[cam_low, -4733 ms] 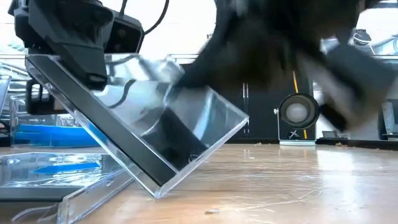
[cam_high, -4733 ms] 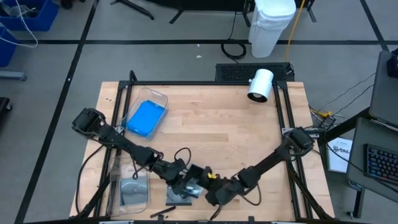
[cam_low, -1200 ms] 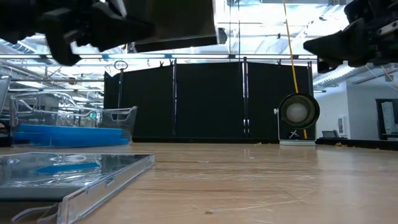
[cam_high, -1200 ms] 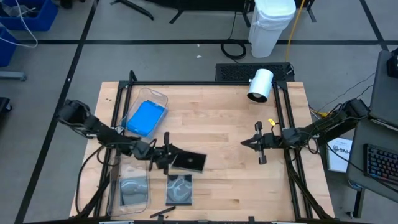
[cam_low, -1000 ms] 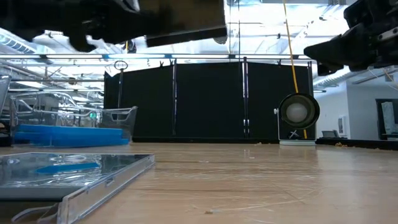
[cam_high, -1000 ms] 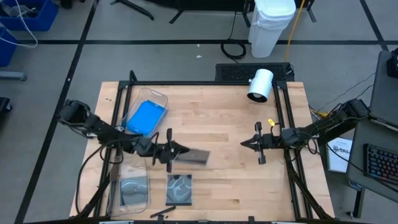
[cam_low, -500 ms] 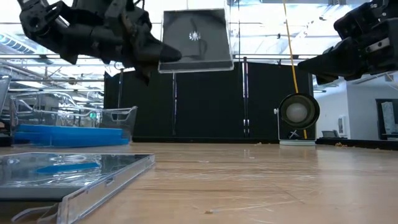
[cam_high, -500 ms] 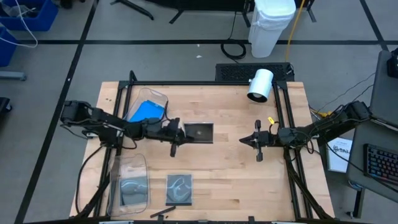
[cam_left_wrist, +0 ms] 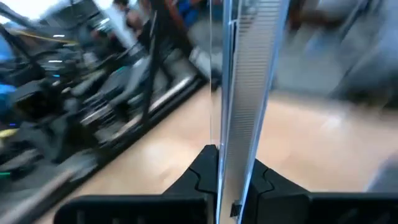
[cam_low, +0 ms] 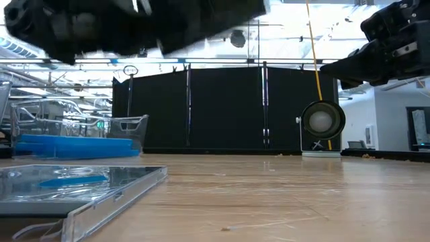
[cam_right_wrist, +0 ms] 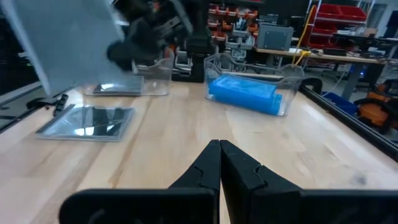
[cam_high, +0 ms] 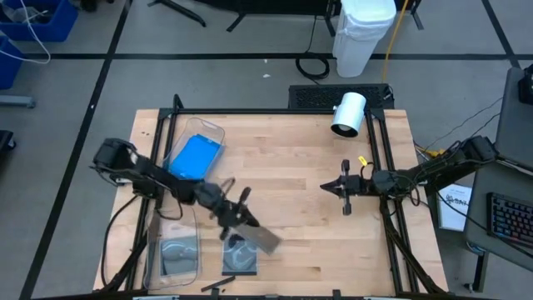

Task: Pick & place jewel cases by type
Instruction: Put the top black CD case into the bottom transparent bin, then put the black CD case into the bottom transparent bin

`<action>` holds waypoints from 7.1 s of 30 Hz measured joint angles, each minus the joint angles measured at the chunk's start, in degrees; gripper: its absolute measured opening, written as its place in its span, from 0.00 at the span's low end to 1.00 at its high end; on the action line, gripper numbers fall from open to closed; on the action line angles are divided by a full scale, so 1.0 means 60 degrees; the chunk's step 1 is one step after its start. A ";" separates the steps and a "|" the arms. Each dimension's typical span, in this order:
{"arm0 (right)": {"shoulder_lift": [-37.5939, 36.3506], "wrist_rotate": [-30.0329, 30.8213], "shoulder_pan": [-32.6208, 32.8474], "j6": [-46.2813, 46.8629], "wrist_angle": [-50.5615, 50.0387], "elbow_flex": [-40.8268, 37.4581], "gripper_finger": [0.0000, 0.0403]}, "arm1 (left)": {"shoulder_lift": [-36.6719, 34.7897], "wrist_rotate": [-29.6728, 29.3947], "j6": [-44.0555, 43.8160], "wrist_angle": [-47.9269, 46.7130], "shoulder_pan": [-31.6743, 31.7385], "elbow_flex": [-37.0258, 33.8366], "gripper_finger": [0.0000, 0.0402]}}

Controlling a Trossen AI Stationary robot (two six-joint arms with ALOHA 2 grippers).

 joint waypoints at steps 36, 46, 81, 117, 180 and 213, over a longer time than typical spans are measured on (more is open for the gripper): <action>0.0149 -0.0999 -0.0719 0.0654 -0.0189 0.0000 0.00 | 0.2567 -0.1825 -0.7216 -0.6138 0.2447 0.3584 0.05; 0.0151 -0.1250 -0.0716 0.0926 -0.0568 0.0000 0.00 | 0.2634 0.2175 -0.5941 -0.3622 0.2652 0.2739 0.05; 0.0159 -0.1221 -0.0716 0.0614 -0.0128 0.0000 0.00 | -0.3269 -0.3768 -0.3682 -0.1115 -0.0130 -0.2079 0.05; 0.0169 -0.1246 -0.0920 0.1692 -0.0932 0.0003 0.00 | -0.6820 -0.3993 -0.6005 -0.3134 -0.0720 -0.2416 0.05; 0.0175 -0.1720 -0.0544 0.1869 -0.0874 0.0002 0.00 | 0.1085 -0.1225 -2.1276 -2.3197 -0.7568 0.9256 0.28; 0.0175 -0.1720 -0.0544 0.1873 -0.0899 0.0003 0.00 | 0.1063 -1.1132 -1.9539 -2.2916 -0.7644 0.8643 0.24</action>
